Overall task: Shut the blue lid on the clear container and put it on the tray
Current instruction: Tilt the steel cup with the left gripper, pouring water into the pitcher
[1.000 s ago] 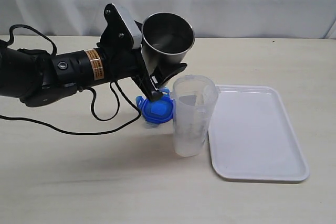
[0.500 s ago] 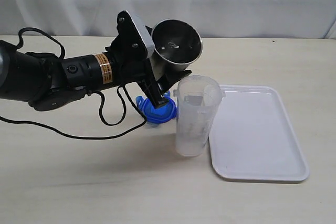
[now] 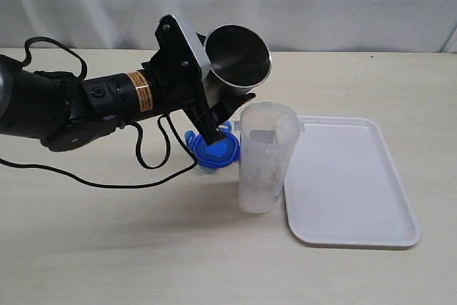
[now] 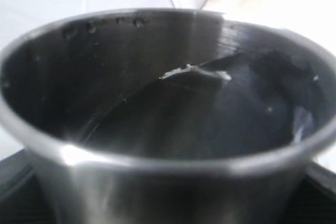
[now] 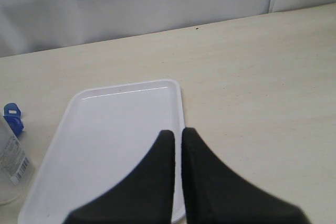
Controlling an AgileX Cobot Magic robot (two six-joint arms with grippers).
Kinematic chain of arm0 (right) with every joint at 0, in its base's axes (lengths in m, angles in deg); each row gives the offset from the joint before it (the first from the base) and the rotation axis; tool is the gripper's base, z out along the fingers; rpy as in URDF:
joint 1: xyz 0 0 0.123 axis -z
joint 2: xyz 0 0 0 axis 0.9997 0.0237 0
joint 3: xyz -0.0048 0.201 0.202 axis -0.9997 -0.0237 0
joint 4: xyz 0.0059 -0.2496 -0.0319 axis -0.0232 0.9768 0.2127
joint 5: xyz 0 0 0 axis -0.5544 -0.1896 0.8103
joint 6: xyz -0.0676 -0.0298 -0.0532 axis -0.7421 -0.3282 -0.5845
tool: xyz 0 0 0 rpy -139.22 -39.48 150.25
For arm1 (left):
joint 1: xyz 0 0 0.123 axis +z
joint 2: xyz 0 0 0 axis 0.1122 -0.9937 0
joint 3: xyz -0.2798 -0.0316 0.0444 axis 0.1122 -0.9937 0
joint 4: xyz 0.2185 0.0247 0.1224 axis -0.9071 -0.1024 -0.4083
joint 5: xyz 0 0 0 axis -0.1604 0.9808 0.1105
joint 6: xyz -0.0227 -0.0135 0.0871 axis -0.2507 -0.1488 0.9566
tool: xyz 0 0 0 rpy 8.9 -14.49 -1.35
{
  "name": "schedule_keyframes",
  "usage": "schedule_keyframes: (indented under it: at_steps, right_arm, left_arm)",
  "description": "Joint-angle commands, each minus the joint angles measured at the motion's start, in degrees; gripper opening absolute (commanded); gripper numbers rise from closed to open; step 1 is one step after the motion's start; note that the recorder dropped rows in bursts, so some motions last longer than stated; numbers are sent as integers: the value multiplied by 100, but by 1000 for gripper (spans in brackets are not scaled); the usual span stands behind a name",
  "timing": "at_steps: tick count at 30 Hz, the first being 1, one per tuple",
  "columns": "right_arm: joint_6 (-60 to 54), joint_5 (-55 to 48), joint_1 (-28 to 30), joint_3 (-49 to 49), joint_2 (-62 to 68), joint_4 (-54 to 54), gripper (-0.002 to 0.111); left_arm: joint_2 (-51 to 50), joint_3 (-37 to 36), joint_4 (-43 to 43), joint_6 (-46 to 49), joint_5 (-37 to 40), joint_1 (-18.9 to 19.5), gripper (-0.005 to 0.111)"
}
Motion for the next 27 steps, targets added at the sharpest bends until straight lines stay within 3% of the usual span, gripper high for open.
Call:
schedule_keyframes:
  at_steps: [1,27]
  right_arm:
    - [8,23,5,-10,-30,-2,5]
    - [8,23,5,-10,-30,-2,5]
  left_arm:
    - [111,107,368,259,-276,0,0]
    - [111,107,398,918,-301,0,0]
